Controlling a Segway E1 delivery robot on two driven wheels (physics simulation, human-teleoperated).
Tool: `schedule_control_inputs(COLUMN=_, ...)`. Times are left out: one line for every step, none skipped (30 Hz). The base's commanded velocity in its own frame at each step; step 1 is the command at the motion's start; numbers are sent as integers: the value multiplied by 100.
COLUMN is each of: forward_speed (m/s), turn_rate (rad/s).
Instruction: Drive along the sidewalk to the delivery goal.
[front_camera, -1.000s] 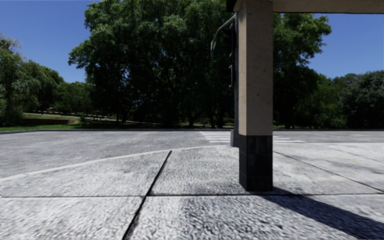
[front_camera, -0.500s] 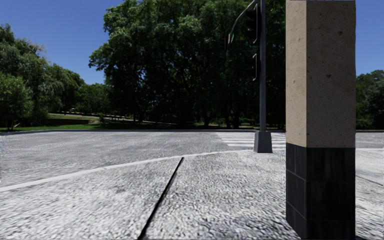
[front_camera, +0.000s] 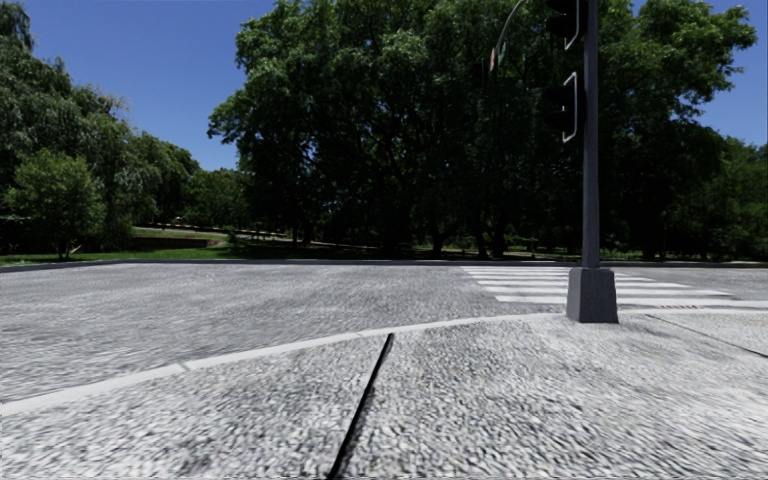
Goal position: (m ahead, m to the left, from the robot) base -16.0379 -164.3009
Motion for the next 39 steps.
schedule_control_inputs(forward_speed=147, turn_rate=-30)
schedule_control_inputs(forward_speed=147, turn_rate=-32)
schedule_control_inputs(forward_speed=146, turn_rate=-32)
schedule_control_inputs(forward_speed=146, turn_rate=-32)
schedule_control_inputs(forward_speed=146, turn_rate=-33)
schedule_control_inputs(forward_speed=146, turn_rate=-33)
schedule_control_inputs(forward_speed=146, turn_rate=-34)
schedule_control_inputs(forward_speed=146, turn_rate=-34)
schedule_control_inputs(forward_speed=146, turn_rate=-34)
schedule_control_inputs(forward_speed=146, turn_rate=-34)
schedule_control_inputs(forward_speed=146, turn_rate=-34)
schedule_control_inputs(forward_speed=146, turn_rate=-36)
schedule_control_inputs(forward_speed=146, turn_rate=-39)
schedule_control_inputs(forward_speed=146, turn_rate=-39)
schedule_control_inputs(forward_speed=146, turn_rate=-39)
schedule_control_inputs(forward_speed=146, turn_rate=-40)
schedule_control_inputs(forward_speed=146, turn_rate=-40)
schedule_control_inputs(forward_speed=146, turn_rate=-48)
schedule_control_inputs(forward_speed=146, turn_rate=-48)
schedule_control_inputs(forward_speed=146, turn_rate=-67)
schedule_control_inputs(forward_speed=145, turn_rate=-73)
schedule_control_inputs(forward_speed=144, turn_rate=-74)
schedule_control_inputs(forward_speed=144, turn_rate=-74)
schedule_control_inputs(forward_speed=144, turn_rate=-75)
schedule_control_inputs(forward_speed=144, turn_rate=-75)
schedule_control_inputs(forward_speed=144, turn_rate=-75)
schedule_control_inputs(forward_speed=144, turn_rate=-75)
schedule_control_inputs(forward_speed=144, turn_rate=-75)
schedule_control_inputs(forward_speed=144, turn_rate=-75)
schedule_control_inputs(forward_speed=144, turn_rate=-75)
schedule_control_inputs(forward_speed=144, turn_rate=-75)
schedule_control_inputs(forward_speed=144, turn_rate=-75)
schedule_control_inputs(forward_speed=144, turn_rate=-75)
schedule_control_inputs(forward_speed=144, turn_rate=-75)
schedule_control_inputs(forward_speed=144, turn_rate=-75)
schedule_control_inputs(forward_speed=144, turn_rate=-75)
schedule_control_inputs(forward_speed=144, turn_rate=-75)
schedule_control_inputs(forward_speed=144, turn_rate=-75)
schedule_control_inputs(forward_speed=144, turn_rate=-75)
